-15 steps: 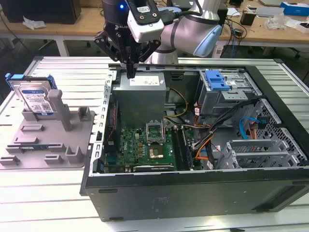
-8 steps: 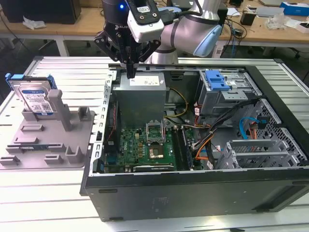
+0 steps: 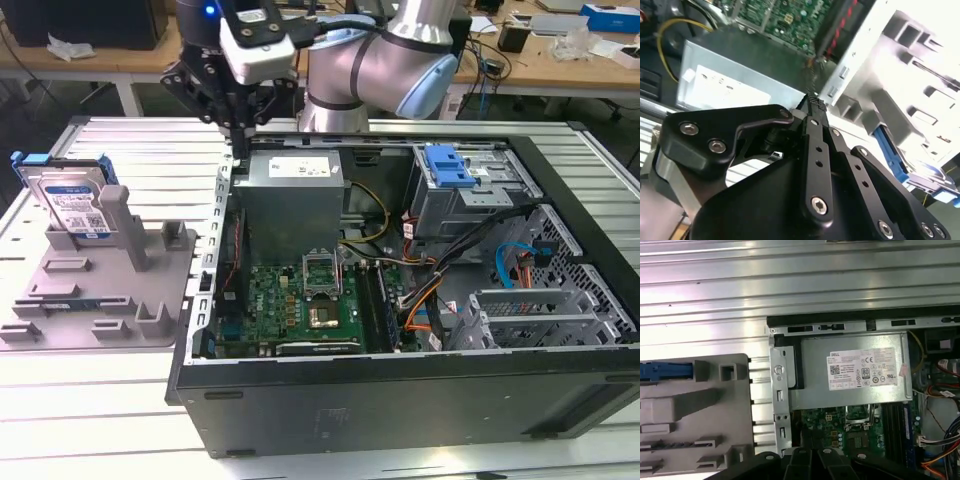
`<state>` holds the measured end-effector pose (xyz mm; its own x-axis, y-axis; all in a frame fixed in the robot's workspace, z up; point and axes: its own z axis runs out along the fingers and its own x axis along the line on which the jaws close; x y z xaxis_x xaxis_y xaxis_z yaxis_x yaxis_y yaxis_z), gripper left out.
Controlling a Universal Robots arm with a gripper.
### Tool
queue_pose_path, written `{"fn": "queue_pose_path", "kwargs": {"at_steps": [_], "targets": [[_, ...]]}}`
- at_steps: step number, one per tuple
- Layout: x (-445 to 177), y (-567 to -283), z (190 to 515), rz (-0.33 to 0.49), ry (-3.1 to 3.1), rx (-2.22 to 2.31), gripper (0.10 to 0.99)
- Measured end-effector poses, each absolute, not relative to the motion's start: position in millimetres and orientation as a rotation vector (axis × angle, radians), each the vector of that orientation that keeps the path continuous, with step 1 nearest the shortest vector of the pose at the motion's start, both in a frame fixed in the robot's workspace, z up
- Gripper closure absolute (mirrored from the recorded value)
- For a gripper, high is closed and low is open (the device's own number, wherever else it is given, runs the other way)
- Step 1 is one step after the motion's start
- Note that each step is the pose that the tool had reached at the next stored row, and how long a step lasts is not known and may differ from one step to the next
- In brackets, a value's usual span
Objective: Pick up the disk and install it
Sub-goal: 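Reach for the disk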
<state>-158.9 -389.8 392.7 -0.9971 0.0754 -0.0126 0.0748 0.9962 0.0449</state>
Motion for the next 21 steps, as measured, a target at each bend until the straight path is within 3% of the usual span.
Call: {"fn": "queue_pose_path", "kwargs": {"at_steps": [21], "targets": [[-269.3, -362.4, 388.0, 0.068, 3.173, 0.121, 0.98]]}}
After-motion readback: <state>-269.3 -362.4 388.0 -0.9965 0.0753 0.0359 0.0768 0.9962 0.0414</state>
